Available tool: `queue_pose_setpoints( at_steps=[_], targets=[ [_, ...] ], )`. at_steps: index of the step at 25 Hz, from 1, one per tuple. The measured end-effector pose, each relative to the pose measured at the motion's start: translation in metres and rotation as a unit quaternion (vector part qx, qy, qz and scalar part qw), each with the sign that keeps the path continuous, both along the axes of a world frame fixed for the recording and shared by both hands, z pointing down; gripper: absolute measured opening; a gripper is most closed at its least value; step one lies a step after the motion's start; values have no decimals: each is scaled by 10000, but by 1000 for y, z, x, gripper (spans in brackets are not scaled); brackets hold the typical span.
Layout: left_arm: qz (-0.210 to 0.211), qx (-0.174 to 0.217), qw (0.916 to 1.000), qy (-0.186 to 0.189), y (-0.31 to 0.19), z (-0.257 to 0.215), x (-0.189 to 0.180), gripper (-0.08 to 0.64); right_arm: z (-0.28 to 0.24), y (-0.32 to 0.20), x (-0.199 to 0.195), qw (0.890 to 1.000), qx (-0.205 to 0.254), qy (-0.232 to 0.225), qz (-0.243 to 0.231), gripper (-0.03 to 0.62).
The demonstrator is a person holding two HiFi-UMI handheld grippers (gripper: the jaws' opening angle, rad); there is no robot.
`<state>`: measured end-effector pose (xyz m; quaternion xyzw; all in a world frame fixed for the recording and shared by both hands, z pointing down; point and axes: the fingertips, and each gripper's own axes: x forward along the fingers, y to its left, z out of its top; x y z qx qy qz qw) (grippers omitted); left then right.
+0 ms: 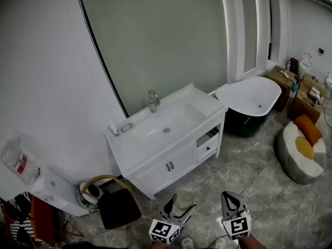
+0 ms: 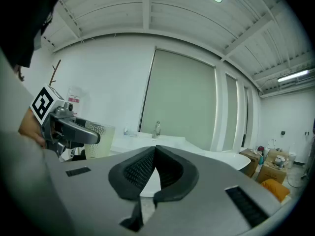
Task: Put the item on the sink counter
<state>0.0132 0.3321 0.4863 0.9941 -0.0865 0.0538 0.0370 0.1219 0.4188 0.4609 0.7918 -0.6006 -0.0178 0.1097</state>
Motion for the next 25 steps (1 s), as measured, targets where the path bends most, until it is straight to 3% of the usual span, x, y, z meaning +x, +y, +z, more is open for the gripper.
queue_pose_setpoints(
  at_steps=[9,17,25],
  targets=[
    [16,25,10000,76,-14,-3,-23,380,0,-21,-27,9999,35,-5,-105,12],
    [-221,30,9997,80,-49,-6,-59,380,-2,-62,-52,9971,221,-709,-156,14],
    [-523,87,9985,95,-101,-9,-70,380,-2,-124,-66,9948,247,-799,-577,14]
  ],
)
